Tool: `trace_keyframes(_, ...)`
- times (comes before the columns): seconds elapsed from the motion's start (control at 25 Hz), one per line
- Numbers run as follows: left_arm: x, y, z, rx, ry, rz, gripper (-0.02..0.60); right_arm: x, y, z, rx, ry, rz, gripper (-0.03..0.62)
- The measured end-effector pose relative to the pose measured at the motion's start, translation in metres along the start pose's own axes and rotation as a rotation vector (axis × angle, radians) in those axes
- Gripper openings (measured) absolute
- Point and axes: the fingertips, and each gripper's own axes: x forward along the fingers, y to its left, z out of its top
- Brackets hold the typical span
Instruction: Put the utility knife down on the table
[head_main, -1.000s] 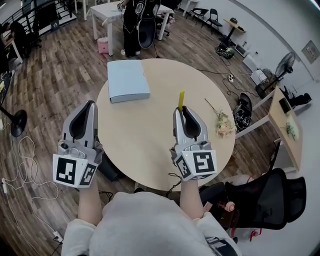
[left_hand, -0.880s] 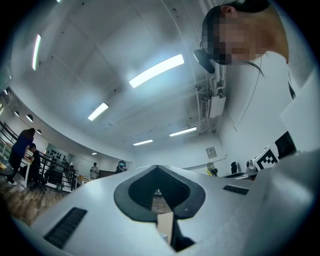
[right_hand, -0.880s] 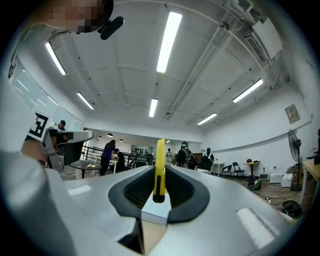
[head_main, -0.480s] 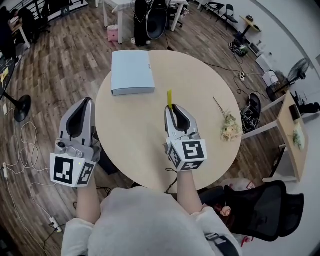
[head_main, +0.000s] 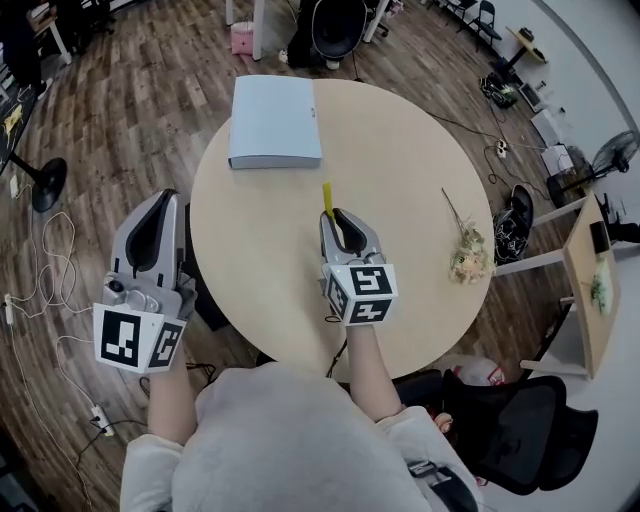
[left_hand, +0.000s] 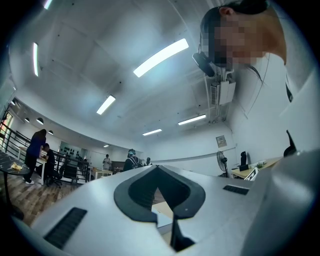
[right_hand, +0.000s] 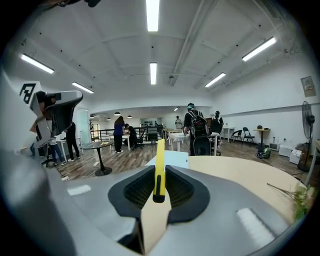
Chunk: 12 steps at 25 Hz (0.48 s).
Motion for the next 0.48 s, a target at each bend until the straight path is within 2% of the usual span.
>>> trace_keyframes(0.48, 0.003, 0.007, -0.023, -0.013, 0.055, 0.021, 0.008, 0.037, 0.003, -0.071, 0.009, 0.177, 0.039, 0.074)
